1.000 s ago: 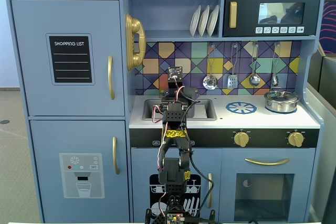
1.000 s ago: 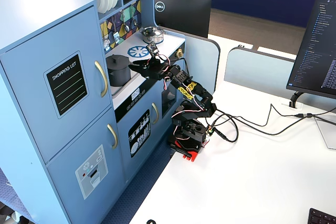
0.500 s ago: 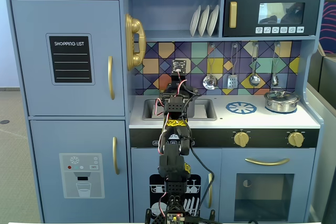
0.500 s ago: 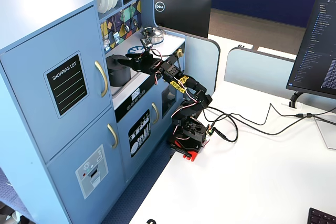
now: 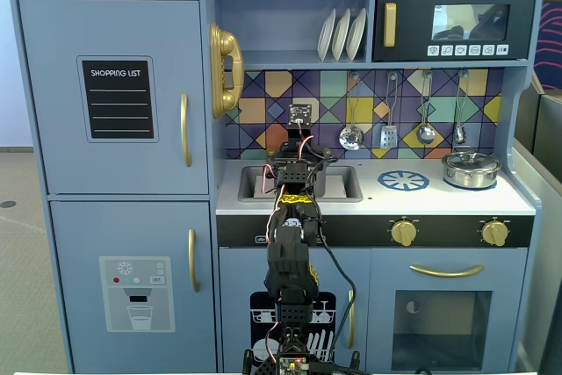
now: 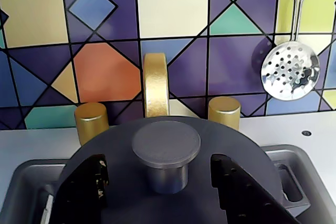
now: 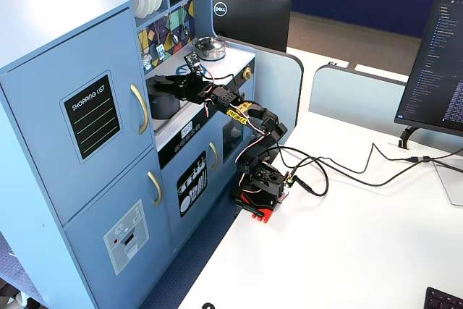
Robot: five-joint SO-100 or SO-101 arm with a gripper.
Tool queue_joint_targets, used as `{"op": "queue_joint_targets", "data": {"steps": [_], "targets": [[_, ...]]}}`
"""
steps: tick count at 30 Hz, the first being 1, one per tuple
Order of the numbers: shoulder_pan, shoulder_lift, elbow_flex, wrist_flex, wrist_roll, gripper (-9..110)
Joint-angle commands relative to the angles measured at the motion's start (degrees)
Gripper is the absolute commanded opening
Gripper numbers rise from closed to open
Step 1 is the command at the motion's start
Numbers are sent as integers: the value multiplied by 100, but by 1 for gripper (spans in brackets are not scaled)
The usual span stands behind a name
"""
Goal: Take off the lid from the gray recipient and place it on the counter
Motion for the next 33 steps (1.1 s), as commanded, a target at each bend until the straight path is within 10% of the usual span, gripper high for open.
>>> {"op": "queue_joint_targets", "data": {"steps": [1, 33], "targets": [[0, -158, -475, -343, -79, 16], [-316, 35, -1503, -167, -457, 0]]}}
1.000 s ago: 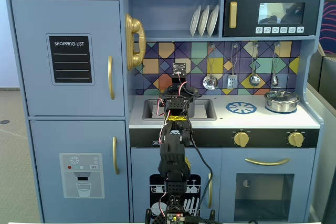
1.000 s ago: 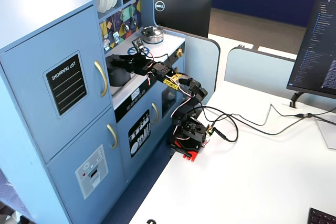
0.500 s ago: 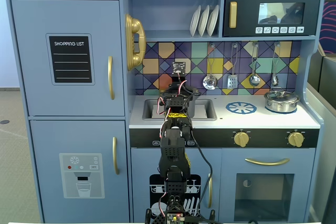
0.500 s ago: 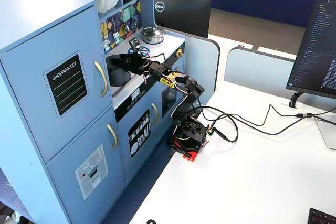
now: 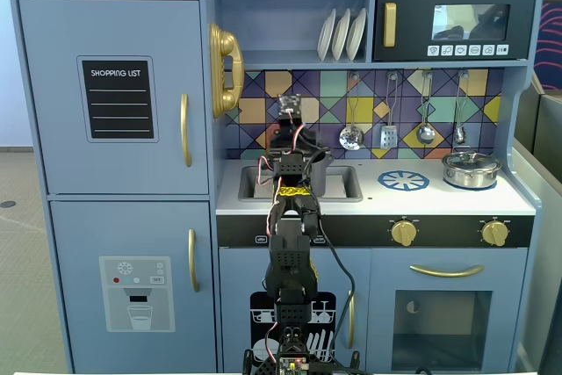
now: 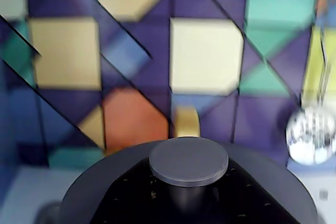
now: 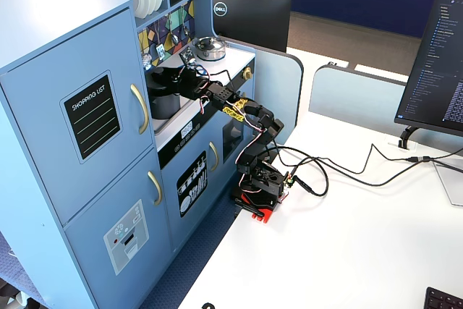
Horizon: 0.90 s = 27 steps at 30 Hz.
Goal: Take off the lid from the gray recipient and place it on the counter
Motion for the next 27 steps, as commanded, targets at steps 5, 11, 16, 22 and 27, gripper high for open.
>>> {"op": "queue_joint_targets", "data": {"steps": [5, 11, 16, 22, 27], "targets": [[448, 360, -896, 88, -141, 0], [1644, 255, -870, 132, 220, 0], [2549, 70, -483, -229, 466, 0], [3041, -211, 237, -870, 519, 0], [3278, -668, 826, -1617, 562, 0]]}}
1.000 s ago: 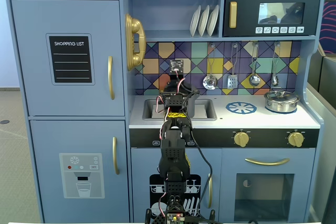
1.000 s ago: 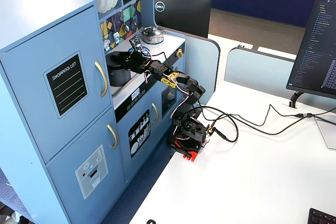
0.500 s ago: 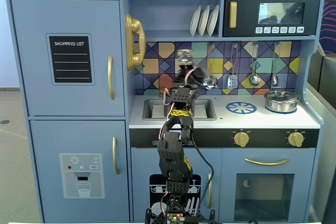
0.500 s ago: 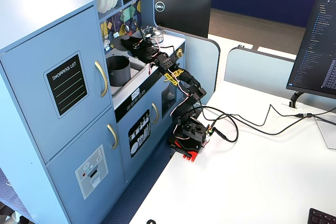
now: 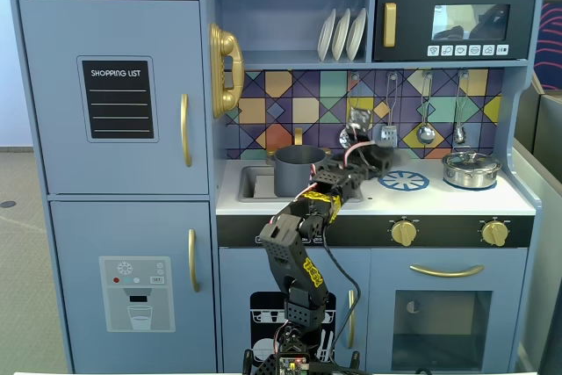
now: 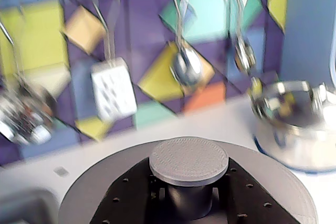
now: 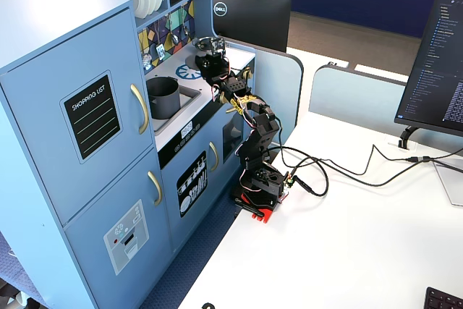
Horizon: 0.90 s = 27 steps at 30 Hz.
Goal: Take off the lid from the gray recipient and place it on the counter
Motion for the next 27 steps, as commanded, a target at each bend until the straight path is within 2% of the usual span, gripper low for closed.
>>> {"op": "queue_joint_targets", "data": {"steps": [1, 12, 27], "targets": [[246, -211, 132, -633, 132, 0], [352, -1002, 369, -1336, 70, 0], [316, -1380, 519, -1485, 18, 0]]}}
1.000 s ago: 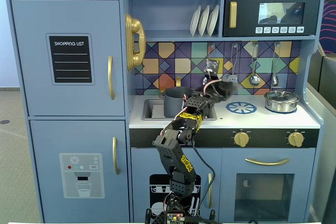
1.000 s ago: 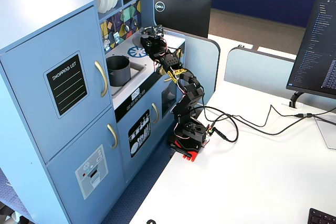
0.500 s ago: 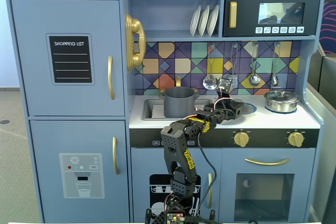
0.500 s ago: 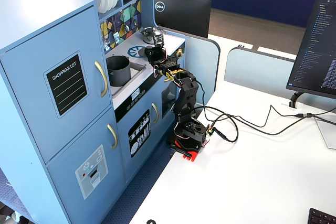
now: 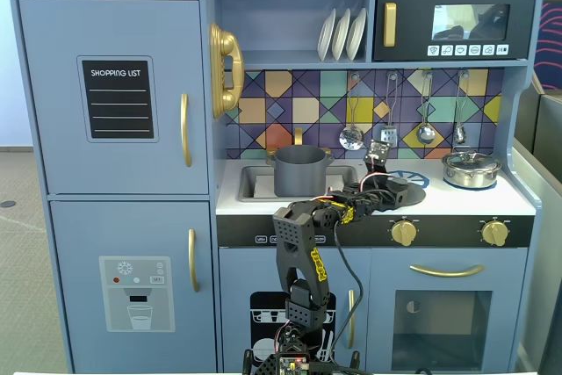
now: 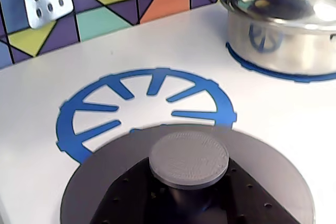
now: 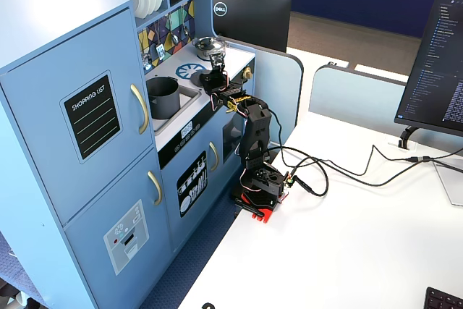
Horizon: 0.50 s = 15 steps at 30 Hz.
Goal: Take off the lid from the gray recipient and place it on the counter
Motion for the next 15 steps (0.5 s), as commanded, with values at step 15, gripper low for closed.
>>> {"op": "queue_joint_targets", "data": {"steps": [15], "targets": [[220, 53, 53, -246, -70, 31]]}}
